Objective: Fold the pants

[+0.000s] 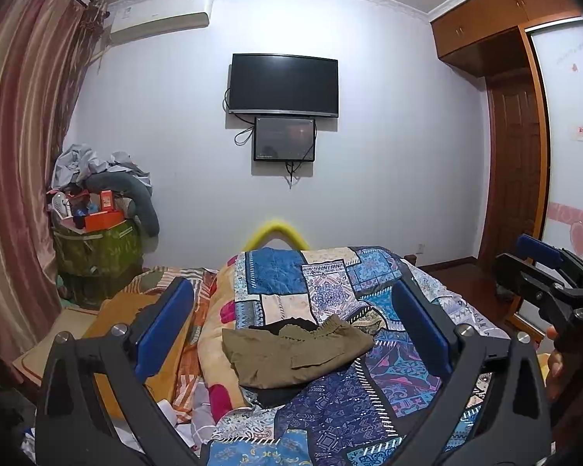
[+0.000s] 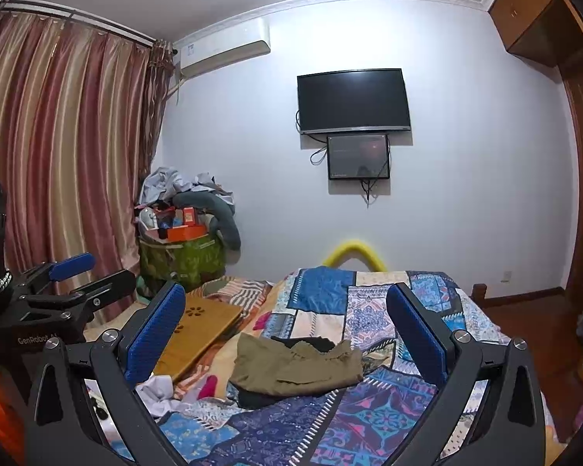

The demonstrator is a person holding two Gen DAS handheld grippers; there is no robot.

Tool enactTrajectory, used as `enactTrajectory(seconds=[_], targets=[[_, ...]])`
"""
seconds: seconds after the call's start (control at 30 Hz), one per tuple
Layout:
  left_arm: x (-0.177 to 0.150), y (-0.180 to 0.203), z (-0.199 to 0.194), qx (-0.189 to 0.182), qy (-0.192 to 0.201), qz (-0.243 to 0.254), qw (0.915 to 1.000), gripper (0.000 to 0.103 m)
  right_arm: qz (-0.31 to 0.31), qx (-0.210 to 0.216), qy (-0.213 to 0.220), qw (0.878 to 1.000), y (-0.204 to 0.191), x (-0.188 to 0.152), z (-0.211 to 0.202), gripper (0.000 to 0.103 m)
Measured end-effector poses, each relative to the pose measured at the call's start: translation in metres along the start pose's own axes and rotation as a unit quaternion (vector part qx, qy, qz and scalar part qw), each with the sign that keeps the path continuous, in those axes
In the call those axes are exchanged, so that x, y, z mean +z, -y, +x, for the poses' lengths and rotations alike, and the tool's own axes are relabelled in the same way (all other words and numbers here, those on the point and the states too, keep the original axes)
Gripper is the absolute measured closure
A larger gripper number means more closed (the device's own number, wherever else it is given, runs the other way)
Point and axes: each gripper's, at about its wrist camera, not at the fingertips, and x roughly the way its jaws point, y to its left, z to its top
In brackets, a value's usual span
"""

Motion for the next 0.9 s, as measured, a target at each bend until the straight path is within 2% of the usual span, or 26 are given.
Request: enactTrajectory(seconds=[0.9], targets=[[-0.0024,-0.0005,0.0039,-0.010,-0.011,0.000,0.9999,0.000,0.015,-0.008,-0.011,1.000,0.0050,-0.0002,-0.0006,0.000]])
